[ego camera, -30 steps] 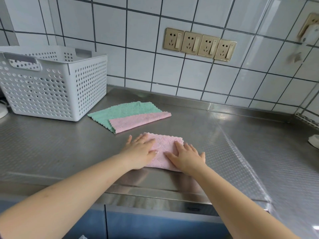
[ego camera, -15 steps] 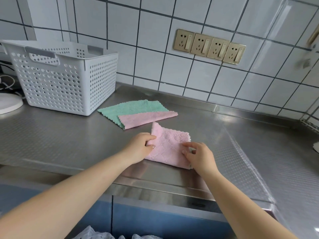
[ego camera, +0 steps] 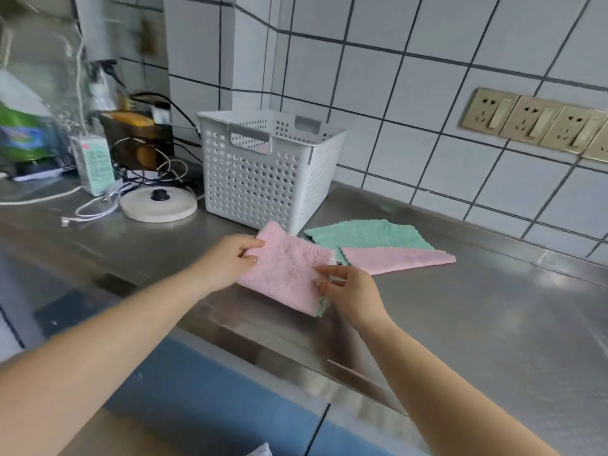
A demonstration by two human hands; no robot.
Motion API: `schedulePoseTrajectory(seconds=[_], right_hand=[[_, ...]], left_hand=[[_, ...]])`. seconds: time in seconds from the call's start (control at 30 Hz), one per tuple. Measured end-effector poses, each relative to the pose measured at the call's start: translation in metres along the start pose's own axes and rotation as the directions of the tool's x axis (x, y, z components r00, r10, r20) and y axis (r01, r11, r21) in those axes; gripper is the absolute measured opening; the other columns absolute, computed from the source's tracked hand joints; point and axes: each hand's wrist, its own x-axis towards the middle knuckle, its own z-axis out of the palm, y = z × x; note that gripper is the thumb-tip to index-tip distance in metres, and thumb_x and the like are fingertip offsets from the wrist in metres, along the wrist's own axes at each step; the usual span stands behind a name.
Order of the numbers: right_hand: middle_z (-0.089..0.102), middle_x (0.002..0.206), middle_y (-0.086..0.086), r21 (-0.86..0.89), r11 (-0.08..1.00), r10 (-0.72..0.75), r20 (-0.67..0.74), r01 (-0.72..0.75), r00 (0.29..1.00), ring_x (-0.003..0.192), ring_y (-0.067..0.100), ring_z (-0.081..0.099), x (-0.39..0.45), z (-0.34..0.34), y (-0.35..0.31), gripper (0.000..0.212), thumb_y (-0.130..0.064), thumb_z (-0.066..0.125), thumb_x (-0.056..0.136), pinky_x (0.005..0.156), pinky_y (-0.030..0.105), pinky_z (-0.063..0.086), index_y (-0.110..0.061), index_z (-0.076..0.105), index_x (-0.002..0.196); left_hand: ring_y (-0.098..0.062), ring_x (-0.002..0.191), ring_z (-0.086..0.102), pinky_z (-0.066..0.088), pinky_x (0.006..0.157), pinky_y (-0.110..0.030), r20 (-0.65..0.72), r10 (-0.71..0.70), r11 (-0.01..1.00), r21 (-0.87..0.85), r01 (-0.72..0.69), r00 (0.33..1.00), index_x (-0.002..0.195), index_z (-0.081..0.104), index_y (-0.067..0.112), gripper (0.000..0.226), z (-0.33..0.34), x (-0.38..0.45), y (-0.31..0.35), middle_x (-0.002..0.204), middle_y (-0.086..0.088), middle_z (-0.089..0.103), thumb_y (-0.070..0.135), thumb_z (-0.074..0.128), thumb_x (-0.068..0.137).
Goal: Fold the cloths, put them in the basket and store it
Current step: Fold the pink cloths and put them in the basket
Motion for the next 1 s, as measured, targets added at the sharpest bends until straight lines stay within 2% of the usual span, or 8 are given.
schedulePoseTrajectory(seconds=[0.27, 0.4, 0.47, 0.53, 0.6, 0.73, 0.9, 1.0], right_hand=[[0.07, 0.097, 0.001, -0.158, 0.981, -0.098, 0.094, 0.112, 0.991, 0.087, 0.012, 0.062, 0.019, 0.054, -0.034, 0.022, -0.022, 0.063, 0.086, 0.066, 0.018, 0.039, -0.014, 0.073, 0.104], [0.052, 0.116, 0.001, -0.335, 0.934, -0.101, 0.087, 0.124, 0.991, 0.113, 0.018, 0.05, 0.018, 0.064, -0.027, 0.027, -0.028, 0.059, 0.086, 0.094, 0.025, 0.039, -0.024, 0.068, 0.111], [0.046, 0.132, 0.002, -0.41, 0.898, -0.147, 0.058, 0.158, 0.987, 0.126, 0.022, 0.041, 0.019, 0.068, -0.028, 0.038, -0.031, 0.057, 0.087, 0.104, 0.032, 0.034, -0.027, 0.058, 0.124], [0.027, 0.151, 0.0, -0.481, 0.852, -0.152, 0.148, 0.205, 0.977, 0.142, 0.02, 0.019, 0.019, 0.074, -0.031, 0.055, -0.044, 0.051, 0.089, 0.115, 0.044, 0.016, -0.029, 0.038, 0.141], [0.008, 0.158, -0.005, -0.552, 0.791, -0.124, 0.276, 0.263, 0.953, 0.146, 0.014, 0.001, 0.019, 0.078, -0.032, 0.066, -0.058, 0.039, 0.09, 0.114, 0.056, 0.002, -0.031, 0.021, 0.147], [-0.001, 0.159, -0.006, -0.598, 0.761, -0.025, 0.36, 0.252, 0.932, 0.145, 0.012, -0.007, 0.023, 0.081, -0.028, 0.072, -0.067, 0.027, 0.089, 0.113, 0.06, -0.003, -0.033, 0.009, 0.149], [0.004, 0.159, -0.007, -0.6, 0.758, -0.038, 0.352, 0.257, 0.935, 0.146, 0.014, -0.003, 0.025, 0.077, -0.022, 0.07, -0.067, 0.028, 0.088, 0.113, 0.059, -0.003, -0.033, 0.016, 0.148], [0.032, 0.15, -0.006, -0.57, 0.756, -0.212, 0.252, 0.322, 0.944, 0.142, 0.016, 0.021, 0.039, 0.064, -0.014, 0.054, -0.059, 0.037, 0.09, 0.116, 0.051, 0.008, -0.033, 0.043, 0.137]], left_hand=[[-0.016, 0.129, 0.043, 0.03, 0.1, -0.019, 0.023, -0.065, 0.965, 0.257, 0.057, 0.998, 0.133, 0.053, 0.013, 0.041, -0.053, 0.009, -0.048, 0.144, -0.003, 0.044, 0.008, 0.053, 0.092], [-0.017, 0.138, 0.027, 0.02, 0.112, -0.026, 0.021, 0.007, 0.876, 0.481, -0.016, 1.0, 0.134, 0.051, 0.015, 0.04, -0.051, 0.011, -0.058, 0.151, -0.001, 0.031, 0.015, 0.049, 0.094], [-0.016, 0.143, 0.018, 0.017, 0.115, -0.03, -0.015, 0.103, 0.828, 0.555, -0.077, 0.995, 0.136, 0.049, 0.017, 0.04, -0.046, 0.012, -0.055, 0.155, 0.002, 0.025, 0.019, 0.043, 0.096], [-0.011, 0.145, 0.012, 0.016, 0.116, -0.03, 0.036, 0.168, 0.806, 0.571, -0.158, 0.985, 0.139, 0.044, 0.016, 0.042, -0.037, 0.015, -0.05, 0.156, 0.003, 0.021, 0.021, 0.038, 0.099], [-0.011, 0.145, 0.007, 0.011, 0.116, -0.029, 0.127, 0.133, 0.804, 0.566, -0.181, 0.983, 0.144, 0.036, 0.013, 0.046, -0.027, 0.017, -0.043, 0.158, 0.001, 0.016, 0.026, 0.035, 0.1], [-0.017, 0.146, -0.002, 0.007, 0.117, -0.038, 0.234, -0.045, 0.734, 0.667, -0.127, 0.971, 0.149, 0.017, 0.008, 0.066, -0.019, 0.022, -0.042, 0.159, -0.007, 0.001, 0.046, 0.034, 0.097], [-0.02, 0.146, 0.0, 0.011, 0.118, -0.042, 0.22, -0.145, 0.707, 0.705, -0.055, 0.965, 0.149, 0.013, 0.009, 0.076, -0.019, 0.029, -0.046, 0.159, -0.01, -0.002, 0.058, 0.031, 0.093], [-0.023, 0.142, 0.021, 0.023, 0.114, -0.038, 0.207, -0.048, 0.676, 0.727, -0.121, 0.977, 0.141, 0.036, 0.011, 0.063, -0.015, 0.035, -0.033, 0.153, -0.007, 0.027, 0.051, 0.04, 0.093]])
